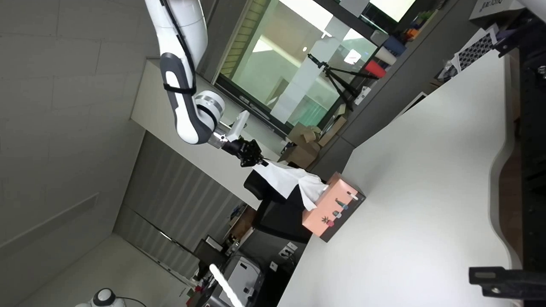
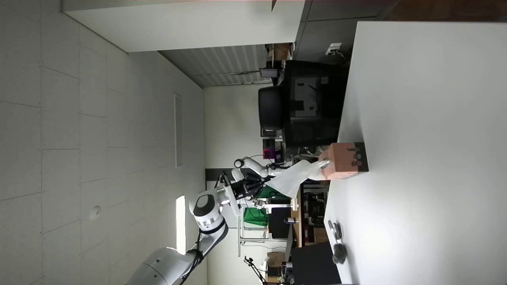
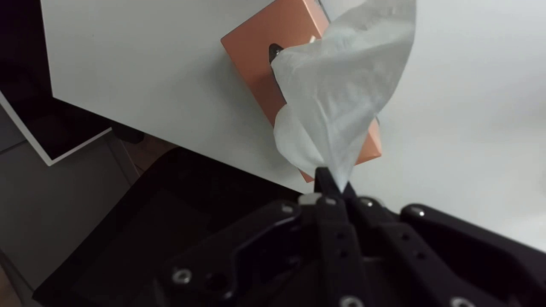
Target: Put two tissues on the table
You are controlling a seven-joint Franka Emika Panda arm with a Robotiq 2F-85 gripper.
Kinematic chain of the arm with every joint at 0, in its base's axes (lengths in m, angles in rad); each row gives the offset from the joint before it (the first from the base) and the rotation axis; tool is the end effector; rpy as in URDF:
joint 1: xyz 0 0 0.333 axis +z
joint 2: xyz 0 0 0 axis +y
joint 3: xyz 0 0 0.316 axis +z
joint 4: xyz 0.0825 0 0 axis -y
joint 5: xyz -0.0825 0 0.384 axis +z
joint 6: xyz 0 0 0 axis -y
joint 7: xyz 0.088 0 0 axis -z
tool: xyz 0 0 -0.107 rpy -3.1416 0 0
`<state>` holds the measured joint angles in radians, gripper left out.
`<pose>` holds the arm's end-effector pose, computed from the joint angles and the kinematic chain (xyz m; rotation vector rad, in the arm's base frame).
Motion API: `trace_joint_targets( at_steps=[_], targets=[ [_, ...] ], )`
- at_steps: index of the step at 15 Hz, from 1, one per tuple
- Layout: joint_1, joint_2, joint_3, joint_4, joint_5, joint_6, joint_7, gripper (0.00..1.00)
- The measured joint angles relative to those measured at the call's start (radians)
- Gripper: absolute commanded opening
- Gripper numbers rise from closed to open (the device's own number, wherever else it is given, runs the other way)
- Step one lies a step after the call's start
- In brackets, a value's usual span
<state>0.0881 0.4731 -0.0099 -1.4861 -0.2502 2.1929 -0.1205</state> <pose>0.7133 0.0482 0.4250 2.8570 0.4651 0.3321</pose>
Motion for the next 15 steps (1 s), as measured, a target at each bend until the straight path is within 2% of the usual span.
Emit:
trace_joint_targets(
  at_steps=[6,15],
  targets=[
    [0.007,-0.065,0.054,0.002,0.024,-0.085,-0.037,0.0],
    [0.009,-0.14,0.122,-0.042,0.1,-0.158,-0.179,0.0]
  ],
)
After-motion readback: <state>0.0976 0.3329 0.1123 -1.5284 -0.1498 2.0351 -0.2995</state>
